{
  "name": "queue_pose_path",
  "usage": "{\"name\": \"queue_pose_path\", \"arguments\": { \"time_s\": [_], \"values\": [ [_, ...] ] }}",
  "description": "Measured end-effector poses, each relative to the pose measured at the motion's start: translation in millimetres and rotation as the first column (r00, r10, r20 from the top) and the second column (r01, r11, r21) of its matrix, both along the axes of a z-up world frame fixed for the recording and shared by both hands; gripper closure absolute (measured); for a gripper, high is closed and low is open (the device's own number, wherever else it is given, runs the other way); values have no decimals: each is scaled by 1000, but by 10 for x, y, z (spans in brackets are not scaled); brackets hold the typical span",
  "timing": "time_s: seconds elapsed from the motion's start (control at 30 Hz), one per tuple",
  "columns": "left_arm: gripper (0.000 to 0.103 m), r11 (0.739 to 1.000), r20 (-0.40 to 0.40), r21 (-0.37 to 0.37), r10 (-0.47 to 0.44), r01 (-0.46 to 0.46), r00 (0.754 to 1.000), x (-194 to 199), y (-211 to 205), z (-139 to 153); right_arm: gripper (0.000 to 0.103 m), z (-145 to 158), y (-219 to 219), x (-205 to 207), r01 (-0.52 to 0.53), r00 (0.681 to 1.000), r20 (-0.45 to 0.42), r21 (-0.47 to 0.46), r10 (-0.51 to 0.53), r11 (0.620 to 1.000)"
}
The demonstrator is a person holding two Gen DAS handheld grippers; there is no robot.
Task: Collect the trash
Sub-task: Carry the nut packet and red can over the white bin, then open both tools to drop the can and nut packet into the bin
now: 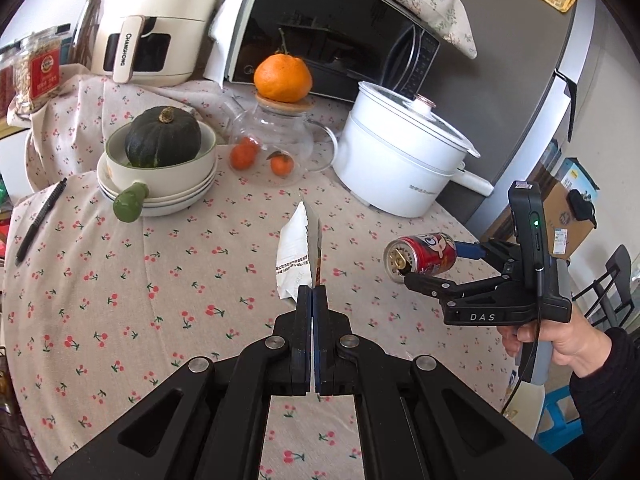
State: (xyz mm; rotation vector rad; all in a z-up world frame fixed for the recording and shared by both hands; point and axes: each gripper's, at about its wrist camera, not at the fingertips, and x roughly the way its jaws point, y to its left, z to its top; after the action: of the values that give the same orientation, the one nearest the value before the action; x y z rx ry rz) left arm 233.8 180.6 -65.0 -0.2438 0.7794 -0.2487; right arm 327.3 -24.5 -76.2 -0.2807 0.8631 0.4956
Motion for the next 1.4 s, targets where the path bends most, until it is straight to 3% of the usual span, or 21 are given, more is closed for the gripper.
{"name": "queue_pose_path", "arguments": {
  "time_s": [0.37,0.67,0.9,1.03,1.3,1.4],
  "values": [
    [103,985,3,97,-141,140,990,-691,-887,564,12,424,-903,-793,135,991,-13,0,-135,991],
    [103,965,34,91,-250,246,968,-1313,-1767,775,12,646,-1766,-1482,271,963,-25,56,-270,961],
    [103,942,-7,24,-335,335,942,-1578,-2415,469,12,487,-2413,-1881,384,922,-73,60,-380,921],
    [103,918,-46,11,-396,397,917,-1574,-2758,227,12,302,-2763,-1943,455,883,-155,49,-443,889],
    [103,837,-187,-41,-543,546,819,-1521,-3493,-360,12,-8,-3369,-2004,556,804,-251,-3,-539,831],
    [103,819,-233,-40,-565,573,792,-1512,-3691,-565,12,-98,-3538,-2036,575,784,-269,-25,-560,818]
  ]
}}
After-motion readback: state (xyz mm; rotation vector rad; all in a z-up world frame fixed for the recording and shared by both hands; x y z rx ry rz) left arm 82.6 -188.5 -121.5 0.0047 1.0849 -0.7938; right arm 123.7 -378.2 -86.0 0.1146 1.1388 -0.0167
